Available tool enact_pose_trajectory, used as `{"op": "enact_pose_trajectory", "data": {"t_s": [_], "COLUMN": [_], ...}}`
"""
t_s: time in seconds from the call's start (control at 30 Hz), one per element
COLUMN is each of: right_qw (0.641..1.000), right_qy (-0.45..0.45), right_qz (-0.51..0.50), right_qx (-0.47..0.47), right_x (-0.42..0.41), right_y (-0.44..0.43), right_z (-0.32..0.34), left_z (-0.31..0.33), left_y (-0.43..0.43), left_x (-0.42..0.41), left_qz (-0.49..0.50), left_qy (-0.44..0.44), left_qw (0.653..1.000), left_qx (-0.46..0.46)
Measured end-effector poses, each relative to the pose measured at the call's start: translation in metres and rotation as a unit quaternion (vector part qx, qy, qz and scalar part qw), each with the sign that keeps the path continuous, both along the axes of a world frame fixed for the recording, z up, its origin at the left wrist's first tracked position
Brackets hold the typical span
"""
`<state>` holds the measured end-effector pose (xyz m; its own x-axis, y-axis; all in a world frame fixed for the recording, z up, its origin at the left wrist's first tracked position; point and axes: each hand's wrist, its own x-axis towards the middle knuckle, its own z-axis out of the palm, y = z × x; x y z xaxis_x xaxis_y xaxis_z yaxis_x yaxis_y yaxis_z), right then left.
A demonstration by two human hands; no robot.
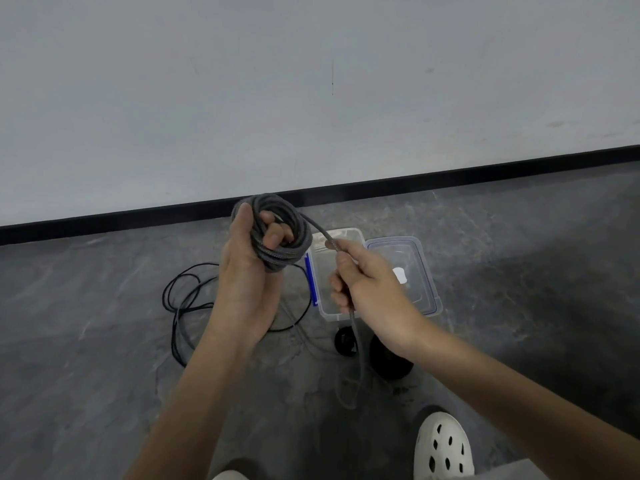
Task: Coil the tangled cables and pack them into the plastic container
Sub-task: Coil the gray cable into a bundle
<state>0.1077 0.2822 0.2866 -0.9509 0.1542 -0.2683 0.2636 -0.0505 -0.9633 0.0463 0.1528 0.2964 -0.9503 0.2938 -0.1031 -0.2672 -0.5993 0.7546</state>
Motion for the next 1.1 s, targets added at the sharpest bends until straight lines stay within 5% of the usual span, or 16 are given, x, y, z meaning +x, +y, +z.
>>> {"op": "enact_pose_trajectory", "data": {"t_s": [0.17,0.5,0.7,0.97,1.1], "right_qw": [0.989,0.981,0.986,0.969,0.979], "right_qy": [0.022,-0.067,-0.012,-0.025,-0.035], "right_qz": [0.026,0.182,0.139,0.165,0.136], "right_qx": [0.143,-0.016,0.09,0.184,0.147], "right_x": [0.001,0.018,0.023,0.03,0.028], "right_y": [-0.002,-0.01,-0.015,-0.024,-0.02], "right_z": [-0.002,0.015,0.014,0.011,0.007], "left_z": [-0.001,0.003,0.001,-0.002,-0.001], "left_y": [0.0,-0.003,-0.001,-0.006,-0.013], "left_x": [-0.002,-0.001,-0.001,-0.007,-0.014], "left_qz": [0.02,0.054,0.115,0.107,0.108], "left_qy": [-0.002,0.033,0.038,-0.038,-0.071], "left_qw": [1.0,0.998,0.988,0.993,0.99], "left_qx": [0.009,-0.016,-0.092,0.003,0.059]}}
